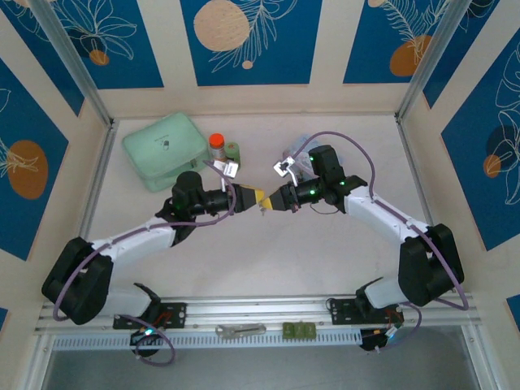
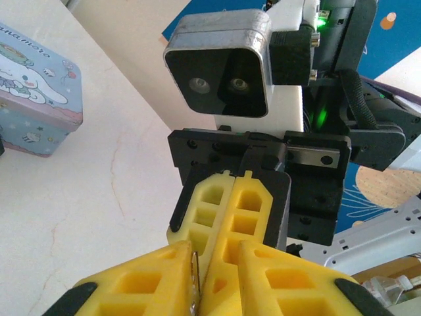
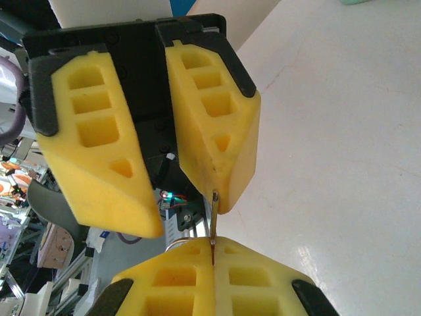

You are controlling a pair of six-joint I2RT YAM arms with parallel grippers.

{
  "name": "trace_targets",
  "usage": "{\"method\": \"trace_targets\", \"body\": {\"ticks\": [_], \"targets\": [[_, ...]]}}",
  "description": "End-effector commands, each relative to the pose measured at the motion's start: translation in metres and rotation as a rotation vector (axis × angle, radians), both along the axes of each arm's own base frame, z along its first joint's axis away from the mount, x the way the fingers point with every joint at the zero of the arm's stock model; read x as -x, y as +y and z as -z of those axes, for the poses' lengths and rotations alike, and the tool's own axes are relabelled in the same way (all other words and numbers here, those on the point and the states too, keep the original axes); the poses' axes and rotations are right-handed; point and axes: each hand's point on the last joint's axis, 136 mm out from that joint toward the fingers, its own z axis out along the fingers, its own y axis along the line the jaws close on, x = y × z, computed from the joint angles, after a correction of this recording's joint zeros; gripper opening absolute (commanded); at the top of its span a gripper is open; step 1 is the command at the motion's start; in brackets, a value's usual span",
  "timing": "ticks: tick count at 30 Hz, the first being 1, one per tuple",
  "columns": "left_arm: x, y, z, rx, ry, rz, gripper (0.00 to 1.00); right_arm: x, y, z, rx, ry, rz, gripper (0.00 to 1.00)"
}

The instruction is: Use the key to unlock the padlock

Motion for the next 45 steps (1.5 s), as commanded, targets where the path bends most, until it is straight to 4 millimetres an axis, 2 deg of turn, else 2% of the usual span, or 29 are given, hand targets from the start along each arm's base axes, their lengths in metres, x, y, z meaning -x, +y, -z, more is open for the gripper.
{"method": "trace_targets", "body": {"ticks": [1, 4, 5, 7, 8, 11, 12, 15, 23, 35, 45], "targets": [[-0.001, -0.004, -0.014, 0.034, -0.036, 0.028, 0.20, 0.000, 0.004, -0.014, -0.030, -0.012, -0.024, 0.00], [-0.003, -0.004, -0.014, 0.041, -0.033, 0.021, 0.08, 0.001, 0.005, -0.014, -0.029, -0.011, -0.029, 0.00], [-0.004, -0.004, -0.014, 0.043, -0.035, 0.016, 0.00, 0.001, 0.005, -0.014, -0.029, -0.010, -0.030, 0.00], [-0.007, -0.002, -0.014, 0.042, -0.032, -0.011, 0.00, 0.001, 0.005, -0.013, -0.024, -0.011, -0.026, 0.00], [-0.009, -0.001, -0.013, 0.038, -0.030, -0.026, 0.00, 0.001, 0.004, -0.013, -0.017, -0.019, -0.013, 0.03], [-0.013, 0.007, -0.010, 0.024, -0.026, -0.092, 0.00, 0.000, -0.005, -0.016, -0.012, -0.063, 0.039, 0.26], [-0.015, 0.010, -0.009, 0.028, -0.025, -0.115, 0.00, 0.000, -0.009, -0.018, -0.019, -0.079, 0.064, 0.30], [-0.017, 0.016, -0.009, 0.062, -0.014, -0.163, 0.00, -0.002, -0.019, -0.021, -0.055, -0.121, 0.148, 0.34], [-0.016, 0.016, -0.018, 0.179, 0.021, -0.164, 0.00, -0.006, -0.012, -0.022, -0.162, -0.161, 0.271, 0.35], [-0.008, 0.006, -0.020, 0.212, 0.031, -0.135, 0.00, -0.018, 0.002, -0.023, -0.218, -0.137, 0.245, 0.35], [-0.007, 0.003, -0.019, 0.217, 0.031, -0.138, 0.00, -0.011, 0.009, -0.022, -0.220, -0.120, 0.209, 0.24]]}}
